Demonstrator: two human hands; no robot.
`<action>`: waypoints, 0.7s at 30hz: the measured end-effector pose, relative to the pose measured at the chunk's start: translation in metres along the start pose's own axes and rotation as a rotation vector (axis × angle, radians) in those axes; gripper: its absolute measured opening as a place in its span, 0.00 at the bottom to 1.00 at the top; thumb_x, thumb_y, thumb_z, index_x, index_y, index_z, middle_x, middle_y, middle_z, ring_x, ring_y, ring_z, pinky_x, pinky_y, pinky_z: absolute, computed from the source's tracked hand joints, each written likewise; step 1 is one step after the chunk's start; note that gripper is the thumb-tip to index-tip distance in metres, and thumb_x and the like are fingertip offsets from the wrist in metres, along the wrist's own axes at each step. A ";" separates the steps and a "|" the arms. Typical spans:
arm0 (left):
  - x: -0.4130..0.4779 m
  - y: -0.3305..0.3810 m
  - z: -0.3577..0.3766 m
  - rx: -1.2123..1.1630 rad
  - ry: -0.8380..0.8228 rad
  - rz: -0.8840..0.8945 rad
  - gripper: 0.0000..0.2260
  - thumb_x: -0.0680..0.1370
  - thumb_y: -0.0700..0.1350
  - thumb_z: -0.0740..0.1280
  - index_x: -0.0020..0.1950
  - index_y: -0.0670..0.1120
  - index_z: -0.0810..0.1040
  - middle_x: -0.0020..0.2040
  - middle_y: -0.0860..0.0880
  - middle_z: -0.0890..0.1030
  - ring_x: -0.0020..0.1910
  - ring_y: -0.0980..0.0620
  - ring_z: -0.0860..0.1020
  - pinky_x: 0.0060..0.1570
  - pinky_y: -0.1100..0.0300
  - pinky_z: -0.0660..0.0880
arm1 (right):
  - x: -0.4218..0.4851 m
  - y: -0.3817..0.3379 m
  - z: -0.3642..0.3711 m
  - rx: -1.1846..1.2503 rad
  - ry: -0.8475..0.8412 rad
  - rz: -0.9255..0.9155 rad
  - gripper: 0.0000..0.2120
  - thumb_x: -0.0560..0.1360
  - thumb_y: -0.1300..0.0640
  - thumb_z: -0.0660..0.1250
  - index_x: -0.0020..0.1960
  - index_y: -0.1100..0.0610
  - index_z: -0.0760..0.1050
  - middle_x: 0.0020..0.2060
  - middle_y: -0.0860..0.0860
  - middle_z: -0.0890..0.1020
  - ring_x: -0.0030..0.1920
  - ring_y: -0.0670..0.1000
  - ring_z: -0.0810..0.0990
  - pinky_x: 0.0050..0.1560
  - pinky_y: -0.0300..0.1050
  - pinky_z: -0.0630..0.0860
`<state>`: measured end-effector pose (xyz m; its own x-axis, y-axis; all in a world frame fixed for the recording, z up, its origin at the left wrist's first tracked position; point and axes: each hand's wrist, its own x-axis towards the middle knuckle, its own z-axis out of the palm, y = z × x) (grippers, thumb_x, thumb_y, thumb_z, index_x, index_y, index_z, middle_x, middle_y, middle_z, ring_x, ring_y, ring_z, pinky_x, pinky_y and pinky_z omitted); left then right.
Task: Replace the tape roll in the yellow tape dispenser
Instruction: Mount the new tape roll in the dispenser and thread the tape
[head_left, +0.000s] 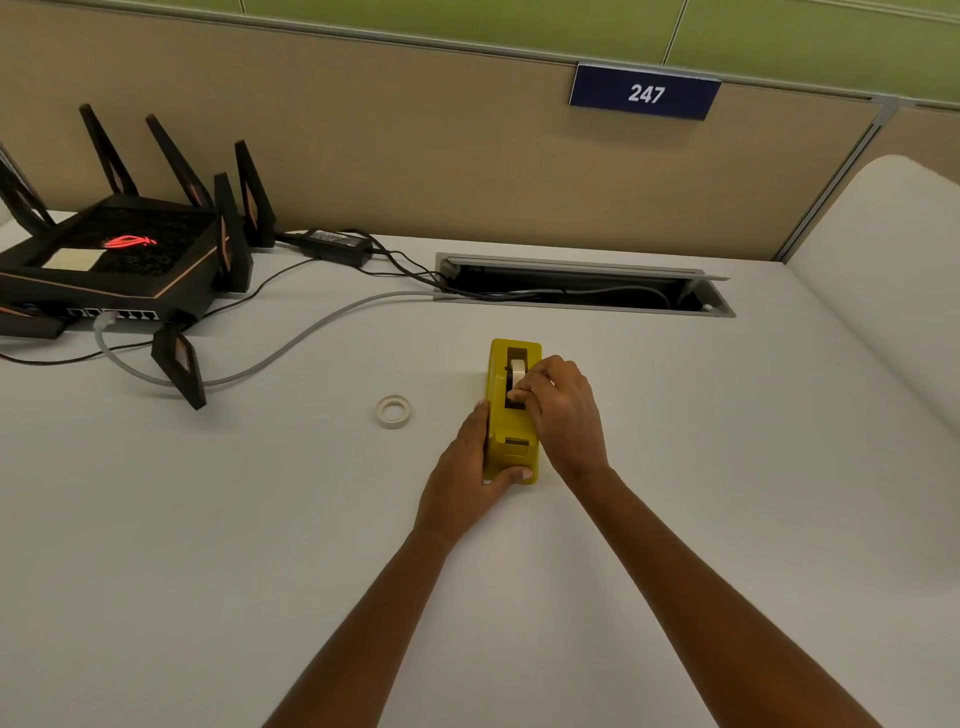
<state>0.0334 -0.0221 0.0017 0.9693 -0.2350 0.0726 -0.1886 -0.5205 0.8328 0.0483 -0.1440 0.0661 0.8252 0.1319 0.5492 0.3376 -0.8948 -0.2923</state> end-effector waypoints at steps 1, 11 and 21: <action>0.000 0.000 0.000 0.003 -0.002 0.001 0.38 0.70 0.54 0.70 0.72 0.46 0.52 0.73 0.45 0.64 0.68 0.45 0.68 0.65 0.48 0.71 | -0.001 -0.001 0.000 -0.002 0.005 0.006 0.07 0.68 0.61 0.66 0.38 0.66 0.79 0.37 0.64 0.82 0.38 0.63 0.81 0.38 0.54 0.79; 0.000 0.001 0.000 0.008 -0.011 -0.007 0.38 0.70 0.54 0.69 0.72 0.46 0.52 0.73 0.45 0.63 0.69 0.45 0.67 0.66 0.48 0.70 | -0.010 -0.006 0.002 0.041 0.096 0.085 0.06 0.69 0.62 0.66 0.39 0.65 0.80 0.35 0.62 0.81 0.36 0.61 0.80 0.37 0.53 0.79; -0.001 0.001 0.000 0.013 -0.013 0.006 0.38 0.70 0.54 0.69 0.73 0.45 0.52 0.73 0.45 0.62 0.70 0.45 0.66 0.67 0.48 0.68 | -0.025 -0.012 0.004 0.008 0.172 0.092 0.05 0.67 0.61 0.68 0.39 0.63 0.79 0.34 0.61 0.81 0.34 0.59 0.79 0.34 0.49 0.78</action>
<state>0.0325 -0.0226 0.0028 0.9660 -0.2485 0.0708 -0.1967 -0.5295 0.8252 0.0253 -0.1353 0.0522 0.7636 -0.0259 0.6452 0.2682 -0.8963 -0.3533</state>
